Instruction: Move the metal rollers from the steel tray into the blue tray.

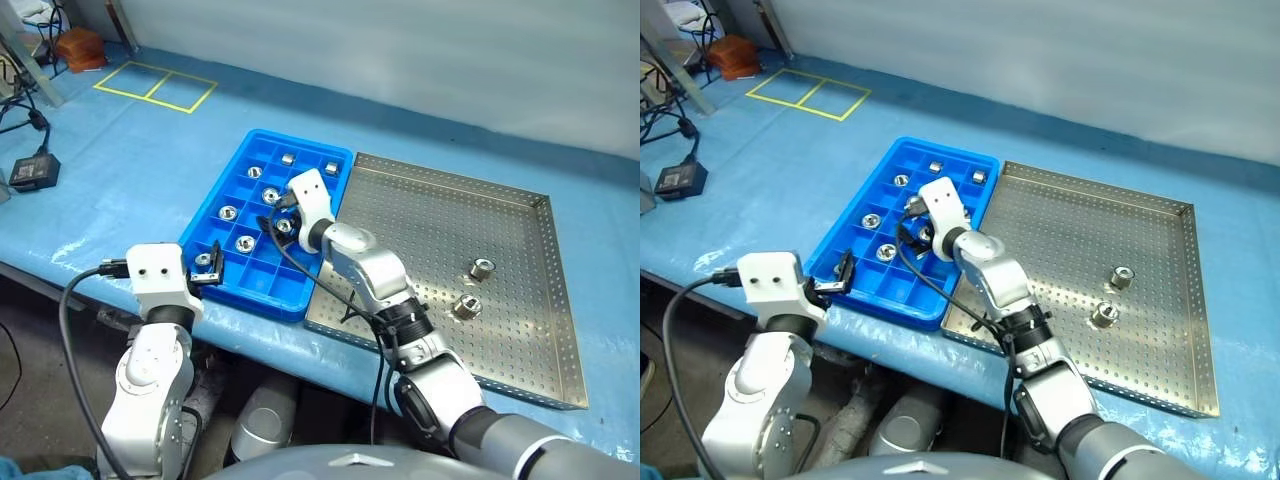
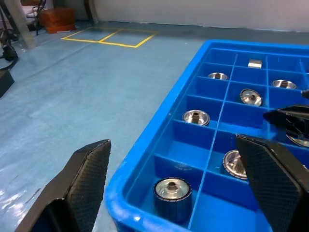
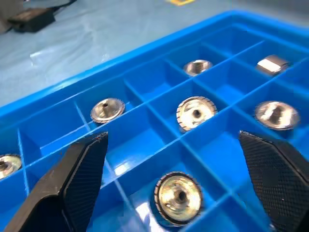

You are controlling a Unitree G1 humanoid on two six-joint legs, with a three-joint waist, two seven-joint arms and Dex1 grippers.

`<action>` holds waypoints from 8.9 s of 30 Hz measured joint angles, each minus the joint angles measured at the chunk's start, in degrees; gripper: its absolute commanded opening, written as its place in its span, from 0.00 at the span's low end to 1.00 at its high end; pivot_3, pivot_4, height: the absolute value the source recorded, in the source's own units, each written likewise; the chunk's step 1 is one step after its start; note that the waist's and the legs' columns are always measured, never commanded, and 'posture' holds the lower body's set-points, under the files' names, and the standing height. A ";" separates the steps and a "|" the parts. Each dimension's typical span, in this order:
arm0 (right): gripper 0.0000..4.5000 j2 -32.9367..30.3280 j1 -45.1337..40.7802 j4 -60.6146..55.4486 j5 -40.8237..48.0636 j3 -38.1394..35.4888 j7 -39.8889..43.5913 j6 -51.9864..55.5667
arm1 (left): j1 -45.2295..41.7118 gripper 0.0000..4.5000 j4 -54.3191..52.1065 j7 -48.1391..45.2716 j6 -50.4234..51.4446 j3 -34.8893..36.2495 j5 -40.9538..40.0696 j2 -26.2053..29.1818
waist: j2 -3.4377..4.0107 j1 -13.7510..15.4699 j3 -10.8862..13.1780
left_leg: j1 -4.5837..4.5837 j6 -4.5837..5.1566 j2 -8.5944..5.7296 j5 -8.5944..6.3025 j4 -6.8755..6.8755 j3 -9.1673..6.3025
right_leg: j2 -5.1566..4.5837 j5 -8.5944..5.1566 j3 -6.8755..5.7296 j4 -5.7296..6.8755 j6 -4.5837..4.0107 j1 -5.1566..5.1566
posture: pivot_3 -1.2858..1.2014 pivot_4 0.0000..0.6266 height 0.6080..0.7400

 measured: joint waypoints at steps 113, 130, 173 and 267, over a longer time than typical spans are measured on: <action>0.99 -9.21 25.76 -36.40 0.97 -10.44 -10.46 28.50 | -6.66 1.00 9.27 -16.51 -2.24 -16.84 -7.52 10.24 | 0.27 -19.55 -0.01 | 0.60 -0.26 0.00 0.41 -0.55 -0.23 | 0.14 -0.23 0.28 0.25 -0.20 0.29 | 0.55 0.24 1.00; 0.44 -10.04 26.45 -27.58 0.98 -8.90 -9.27 20.15 | -5.71 1.00 8.09 -22.26 4.36 -19.55 -12.23 16.54 | 0.26 -19.17 -0.01 | 0.66 -0.20 -0.04 0.43 -0.52 -0.01 | 0.11 -0.22 0.57 0.25 -0.18 0.27 | 0.59 0.24 1.00; 0.38 -0.12 5.44 -10.78 6.93 16.25 6.95 11.44 | 27.08 1.00 -7.69 -0.19 -13.07 -7.10 -1.55 4.41 | 0.20 2.17 -0.01 | 0.47 -0.32 0.01 0.39 -0.68 -0.22 | 0.04 -0.44 -0.04 0.06 -0.44 -0.11 | 0.76 0.24 1.00; 0.99 -18.76 21.78 -39.11 16.60 7.37 3.00 25.19 | 5.44 1.00 -0.14 -10.52 -3.62 -8.09 -7.27 9.39 | 0.25 -14.02 -0.25 | -0.11 -0.34 -0.01 0.43 0.38 -1.26 | 0.07 -0.30 -0.78 0.28 -0.53 0.40 | 0.63 0.24 1.00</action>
